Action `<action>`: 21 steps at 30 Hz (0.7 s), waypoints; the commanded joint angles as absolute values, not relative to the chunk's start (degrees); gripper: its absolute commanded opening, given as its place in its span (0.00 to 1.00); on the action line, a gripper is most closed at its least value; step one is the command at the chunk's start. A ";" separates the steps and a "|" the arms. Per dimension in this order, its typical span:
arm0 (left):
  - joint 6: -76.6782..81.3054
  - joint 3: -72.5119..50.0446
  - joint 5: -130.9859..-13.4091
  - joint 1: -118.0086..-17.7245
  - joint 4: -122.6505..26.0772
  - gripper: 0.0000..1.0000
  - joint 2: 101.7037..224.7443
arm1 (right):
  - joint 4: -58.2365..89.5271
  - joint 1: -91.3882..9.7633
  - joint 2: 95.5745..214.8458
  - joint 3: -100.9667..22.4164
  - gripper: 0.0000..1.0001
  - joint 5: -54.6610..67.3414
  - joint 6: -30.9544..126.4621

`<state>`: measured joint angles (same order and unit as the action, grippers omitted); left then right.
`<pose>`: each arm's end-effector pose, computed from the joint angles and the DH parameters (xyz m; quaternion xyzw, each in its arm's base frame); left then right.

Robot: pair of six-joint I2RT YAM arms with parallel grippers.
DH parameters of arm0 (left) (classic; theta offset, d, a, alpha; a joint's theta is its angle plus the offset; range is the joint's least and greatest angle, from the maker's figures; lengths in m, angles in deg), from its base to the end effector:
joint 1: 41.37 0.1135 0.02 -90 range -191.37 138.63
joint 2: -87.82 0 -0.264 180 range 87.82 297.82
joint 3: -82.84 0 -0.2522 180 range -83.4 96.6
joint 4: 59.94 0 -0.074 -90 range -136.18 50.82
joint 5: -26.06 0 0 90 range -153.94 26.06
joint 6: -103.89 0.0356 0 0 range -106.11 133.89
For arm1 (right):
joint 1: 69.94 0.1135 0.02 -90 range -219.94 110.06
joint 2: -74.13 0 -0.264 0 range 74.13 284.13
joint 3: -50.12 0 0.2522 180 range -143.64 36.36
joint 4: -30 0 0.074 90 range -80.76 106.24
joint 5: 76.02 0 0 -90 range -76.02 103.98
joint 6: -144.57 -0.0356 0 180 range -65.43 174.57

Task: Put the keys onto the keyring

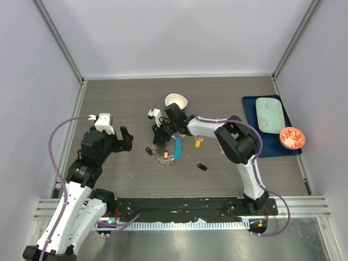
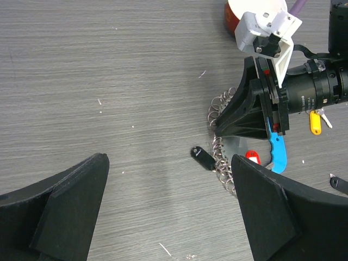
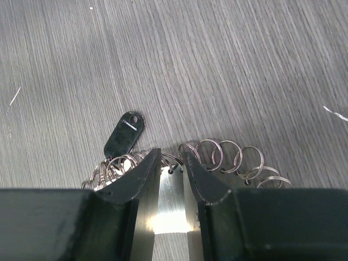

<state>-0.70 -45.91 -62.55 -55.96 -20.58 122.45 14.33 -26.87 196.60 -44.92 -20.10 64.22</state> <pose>0.1410 -0.0358 0.2933 -0.0067 0.8326 -0.1297 0.5385 0.3232 0.3295 0.1493 -0.4939 0.7342 0.3669 0.2871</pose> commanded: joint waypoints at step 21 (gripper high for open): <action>-0.35 -44.29 -63.76 -55.69 -21.84 1.00 120.51 | 9.21 -25.12 190.41 -43.18 0.03 -22.32 66.87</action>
